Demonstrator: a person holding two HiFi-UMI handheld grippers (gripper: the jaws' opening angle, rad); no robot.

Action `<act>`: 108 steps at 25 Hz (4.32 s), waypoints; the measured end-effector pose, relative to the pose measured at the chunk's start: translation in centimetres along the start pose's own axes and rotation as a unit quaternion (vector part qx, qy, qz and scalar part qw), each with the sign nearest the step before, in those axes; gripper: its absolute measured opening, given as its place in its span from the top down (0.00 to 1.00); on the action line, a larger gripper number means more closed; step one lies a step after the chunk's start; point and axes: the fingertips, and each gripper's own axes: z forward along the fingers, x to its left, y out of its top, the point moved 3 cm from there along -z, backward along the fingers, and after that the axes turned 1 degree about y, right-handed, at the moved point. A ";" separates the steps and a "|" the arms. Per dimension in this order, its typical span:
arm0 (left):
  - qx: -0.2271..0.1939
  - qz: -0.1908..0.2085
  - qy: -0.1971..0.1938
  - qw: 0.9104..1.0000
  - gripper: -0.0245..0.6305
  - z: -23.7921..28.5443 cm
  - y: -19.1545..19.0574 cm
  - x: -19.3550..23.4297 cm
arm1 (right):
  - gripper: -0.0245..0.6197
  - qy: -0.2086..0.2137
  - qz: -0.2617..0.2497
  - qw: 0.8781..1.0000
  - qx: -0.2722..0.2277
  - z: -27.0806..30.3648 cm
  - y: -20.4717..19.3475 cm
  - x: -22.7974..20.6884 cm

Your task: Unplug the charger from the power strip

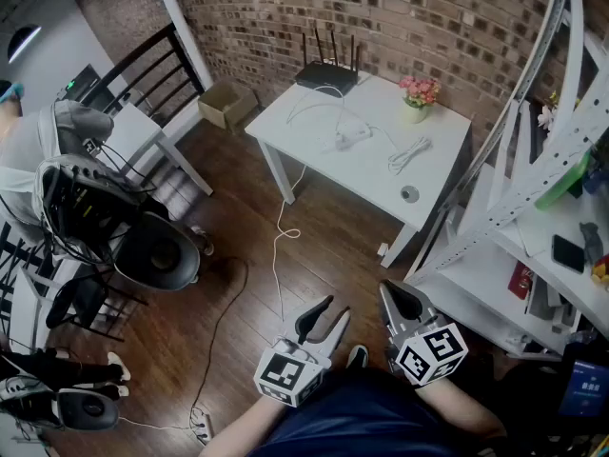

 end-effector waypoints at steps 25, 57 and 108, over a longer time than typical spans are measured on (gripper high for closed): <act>-0.001 -0.022 -0.013 1.000 0.74 7.1 0.3 2.5 | 0.94 -0.031 -0.064 0.997 -0.005 3.4 2.5 -5.4; 0.051 -0.090 -0.043 0.994 0.75 21.3 4.5 29.6 | 0.94 -0.143 -0.071 0.982 0.098 30.9 4.6 -13.6; 0.211 0.106 -0.031 0.971 0.64 44.1 -6.6 41.2 | 0.62 -0.137 -0.105 0.954 0.245 48.7 -5.5 -28.2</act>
